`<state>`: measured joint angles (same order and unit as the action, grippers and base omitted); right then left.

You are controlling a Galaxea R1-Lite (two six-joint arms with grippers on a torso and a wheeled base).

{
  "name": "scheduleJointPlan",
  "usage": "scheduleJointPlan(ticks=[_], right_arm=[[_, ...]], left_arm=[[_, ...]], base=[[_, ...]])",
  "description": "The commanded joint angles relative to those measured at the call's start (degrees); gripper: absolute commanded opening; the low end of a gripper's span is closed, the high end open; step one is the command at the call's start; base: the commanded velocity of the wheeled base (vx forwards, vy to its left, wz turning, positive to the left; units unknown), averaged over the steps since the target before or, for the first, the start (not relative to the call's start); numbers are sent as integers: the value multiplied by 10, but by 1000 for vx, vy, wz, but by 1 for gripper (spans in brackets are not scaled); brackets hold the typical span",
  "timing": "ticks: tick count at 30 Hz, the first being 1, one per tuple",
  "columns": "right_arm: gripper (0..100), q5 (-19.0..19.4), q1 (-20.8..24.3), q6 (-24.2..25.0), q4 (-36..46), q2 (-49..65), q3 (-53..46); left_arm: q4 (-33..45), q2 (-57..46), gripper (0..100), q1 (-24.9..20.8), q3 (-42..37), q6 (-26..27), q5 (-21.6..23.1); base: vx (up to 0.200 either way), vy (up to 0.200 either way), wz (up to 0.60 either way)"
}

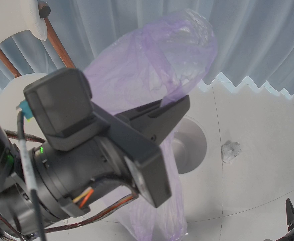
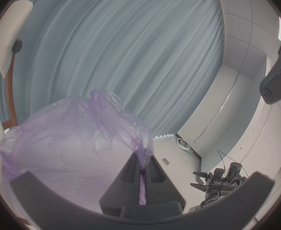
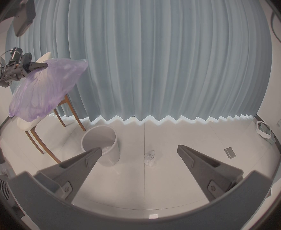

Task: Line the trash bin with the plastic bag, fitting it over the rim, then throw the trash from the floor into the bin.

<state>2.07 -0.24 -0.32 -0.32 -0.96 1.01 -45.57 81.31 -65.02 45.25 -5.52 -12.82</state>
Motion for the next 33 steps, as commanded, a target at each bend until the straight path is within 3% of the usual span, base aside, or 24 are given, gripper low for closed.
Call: scheduleJointPlan(ticks=[1,11,24,28,33], right_arm=[[100,-1,1,1,0,10,-10],[100,-1,0,1,0,10,-10],[100,0,1,-2,0,10,-10],[100,0,1,-2,0,10,-10],[100,0,1,-2,0,10,-10]], left_arm=[[0,30,0,1,15,-6,1],[5,61,0,5,64,-20,3],[-2,95,0,106,19,-25,5],[-7,112,0,142,12,-24,50],[-15,133,0,159,-5,-34,68]], base=[[0,0,0],[0,0,0],[0,0,0],[0,0,0],[0,0,0]])
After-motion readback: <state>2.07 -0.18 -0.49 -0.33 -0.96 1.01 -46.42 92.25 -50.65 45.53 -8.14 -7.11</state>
